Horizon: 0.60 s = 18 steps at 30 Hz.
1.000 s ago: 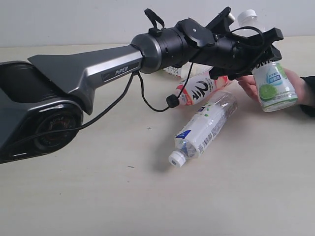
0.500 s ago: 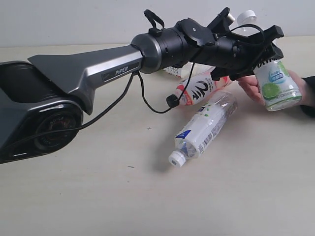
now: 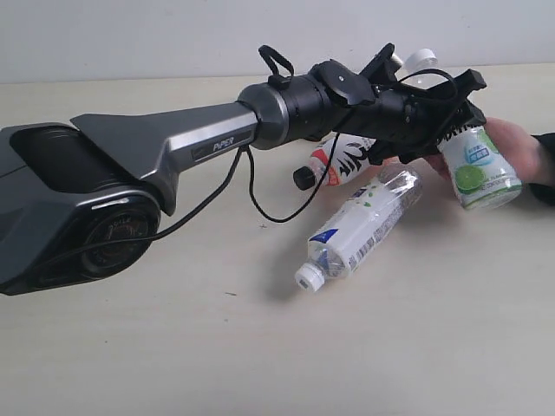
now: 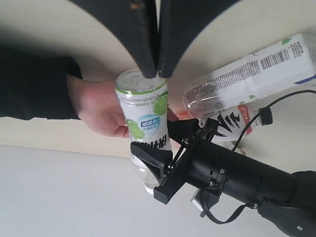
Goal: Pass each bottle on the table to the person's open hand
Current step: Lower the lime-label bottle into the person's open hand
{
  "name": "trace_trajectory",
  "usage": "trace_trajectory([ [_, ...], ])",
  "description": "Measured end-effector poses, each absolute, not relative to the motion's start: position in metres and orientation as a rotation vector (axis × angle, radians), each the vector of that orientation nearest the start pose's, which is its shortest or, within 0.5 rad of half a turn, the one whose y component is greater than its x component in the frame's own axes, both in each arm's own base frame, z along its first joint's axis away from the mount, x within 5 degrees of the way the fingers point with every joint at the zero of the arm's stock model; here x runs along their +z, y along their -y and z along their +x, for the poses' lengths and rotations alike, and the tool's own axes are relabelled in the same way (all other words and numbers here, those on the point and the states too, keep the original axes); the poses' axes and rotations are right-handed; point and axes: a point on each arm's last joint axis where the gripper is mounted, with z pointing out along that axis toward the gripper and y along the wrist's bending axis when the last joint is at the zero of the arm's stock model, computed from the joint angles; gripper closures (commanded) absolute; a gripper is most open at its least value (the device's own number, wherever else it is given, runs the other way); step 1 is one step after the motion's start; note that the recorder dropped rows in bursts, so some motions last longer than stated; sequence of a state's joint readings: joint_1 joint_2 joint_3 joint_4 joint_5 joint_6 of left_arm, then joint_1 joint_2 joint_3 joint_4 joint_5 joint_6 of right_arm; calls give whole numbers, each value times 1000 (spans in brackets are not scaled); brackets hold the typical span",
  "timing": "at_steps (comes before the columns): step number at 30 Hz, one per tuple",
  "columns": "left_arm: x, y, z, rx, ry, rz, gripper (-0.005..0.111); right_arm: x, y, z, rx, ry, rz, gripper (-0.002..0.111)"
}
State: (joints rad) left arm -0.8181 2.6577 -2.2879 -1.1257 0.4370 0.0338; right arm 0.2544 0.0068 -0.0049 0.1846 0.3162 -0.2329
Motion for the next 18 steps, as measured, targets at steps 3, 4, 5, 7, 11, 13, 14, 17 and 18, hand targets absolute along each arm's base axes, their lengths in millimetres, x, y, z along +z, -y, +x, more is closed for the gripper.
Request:
trace_trajectory([
  [3,133,454,378,-1451,-2402,-3,107,186,-19,51,192,-1772,-320,108],
  [4,133,454,378,-1452,-2402,-5,107,186,-19,51,192,-1772,-320,108],
  [5,133,454,378,-1455,-2402,-8,106,186,-19,51,192,-1772,-320,108],
  [7,133,454,378,-1455,-2402,-9,102,186,-19,51,192,-1772,-320,108],
  [11,133,454,378,-1460,-2402,-15,82,186,-19,51,192,-1772,-320,108],
  [13,133,454,378,-1460,-2403,-17,70,186,-19,51,192,-1772,-320,108],
  [14,133,454,378,-1460,-2403,-17,64,186,-19,51,192,-1772,-320,108],
  [17,133,454,378,-1461,-2403,-18,53,186,-19,51,192,-1772,-320,108],
  [18,133,454,378,-1463,-2404,-22,50,186,-19,51,192,-1772,-320,108],
])
